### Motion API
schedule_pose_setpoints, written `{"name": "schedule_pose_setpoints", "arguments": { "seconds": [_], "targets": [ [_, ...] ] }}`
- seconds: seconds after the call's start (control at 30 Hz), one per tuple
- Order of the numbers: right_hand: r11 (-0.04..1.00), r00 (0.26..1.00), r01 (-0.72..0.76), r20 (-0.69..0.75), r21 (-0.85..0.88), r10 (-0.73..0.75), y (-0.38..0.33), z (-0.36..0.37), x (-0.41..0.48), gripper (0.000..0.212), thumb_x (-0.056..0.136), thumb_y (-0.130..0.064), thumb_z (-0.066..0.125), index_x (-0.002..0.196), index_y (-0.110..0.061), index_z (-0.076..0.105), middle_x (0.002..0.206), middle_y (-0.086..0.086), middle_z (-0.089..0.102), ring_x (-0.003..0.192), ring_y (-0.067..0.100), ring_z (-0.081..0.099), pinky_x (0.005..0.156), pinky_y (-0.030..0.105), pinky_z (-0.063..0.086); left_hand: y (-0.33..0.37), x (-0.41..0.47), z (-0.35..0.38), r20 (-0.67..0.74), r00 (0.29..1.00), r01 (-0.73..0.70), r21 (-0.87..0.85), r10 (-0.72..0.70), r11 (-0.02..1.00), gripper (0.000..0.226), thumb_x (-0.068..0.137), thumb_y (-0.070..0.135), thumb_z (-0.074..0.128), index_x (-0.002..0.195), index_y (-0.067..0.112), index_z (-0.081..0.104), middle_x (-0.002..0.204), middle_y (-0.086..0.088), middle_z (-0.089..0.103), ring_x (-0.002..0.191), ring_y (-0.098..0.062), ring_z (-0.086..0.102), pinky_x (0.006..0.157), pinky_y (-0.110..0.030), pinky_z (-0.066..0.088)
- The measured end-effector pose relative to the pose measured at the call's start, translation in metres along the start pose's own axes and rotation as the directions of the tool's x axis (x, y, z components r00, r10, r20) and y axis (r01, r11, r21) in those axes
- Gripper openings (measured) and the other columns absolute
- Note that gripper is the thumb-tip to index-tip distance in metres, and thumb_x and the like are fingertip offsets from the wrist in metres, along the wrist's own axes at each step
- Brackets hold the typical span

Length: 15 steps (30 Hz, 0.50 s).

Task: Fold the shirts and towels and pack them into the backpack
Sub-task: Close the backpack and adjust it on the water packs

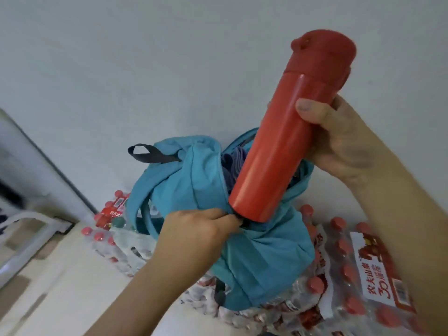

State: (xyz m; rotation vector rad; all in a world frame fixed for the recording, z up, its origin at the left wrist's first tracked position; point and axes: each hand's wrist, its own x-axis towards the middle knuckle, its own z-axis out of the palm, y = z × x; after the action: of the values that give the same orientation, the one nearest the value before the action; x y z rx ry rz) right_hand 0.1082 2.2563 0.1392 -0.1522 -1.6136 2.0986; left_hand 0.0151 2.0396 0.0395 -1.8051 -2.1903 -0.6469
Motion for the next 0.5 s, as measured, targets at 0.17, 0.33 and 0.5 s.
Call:
{"name": "schedule_pose_setpoints", "arguments": {
  "seconds": [0.17,0.33,0.5],
  "targets": [
    [0.983,0.938,-0.116,0.31,-0.146,0.156,0.006,0.026,0.026,0.052,0.076,-0.011,0.069,0.123,-0.002,0.051,0.103,0.014,0.064,0.092,0.029,0.065,0.075,0.041,0.056,0.035,-0.025,-0.005,0.016,0.993,0.121,-0.081,-0.12,0.989,0.028,0.069,0.005,0.069,0.088,0.024,0.074,0.081,0.012,0.07,0.062,-0.013,0.064,0.045,-0.025,0.049],
    [0.951,0.861,-0.212,0.416,-0.224,0.291,0.027,0.059,0.036,0.055,0.072,-0.01,0.074,0.123,-0.01,0.053,0.104,0.01,0.067,0.095,0.028,0.068,0.076,0.043,0.056,0.052,-0.043,-0.009,0.103,0.97,0.222,-0.022,-0.219,0.975,0.017,0.085,0.027,0.056,0.077,0.021,0.07,0.07,0.009,0.065,0.058,-0.015,0.06,0.048,-0.028,0.049],
    [0.956,0.878,-0.194,0.395,-0.22,0.269,0.037,0.071,0.023,0.071,0.065,-0.007,0.079,0.128,-0.014,0.047,0.107,0.008,0.068,0.094,0.025,0.07,0.076,0.041,0.058,0.07,-0.042,-0.015,0.125,0.84,0.542,-0.165,-0.527,0.824,0.014,0.082,0.033,0.06,0.082,0.027,0.073,0.074,0.015,0.069,0.062,-0.001,0.059,0.058,-0.016,0.047]
  ]
}}
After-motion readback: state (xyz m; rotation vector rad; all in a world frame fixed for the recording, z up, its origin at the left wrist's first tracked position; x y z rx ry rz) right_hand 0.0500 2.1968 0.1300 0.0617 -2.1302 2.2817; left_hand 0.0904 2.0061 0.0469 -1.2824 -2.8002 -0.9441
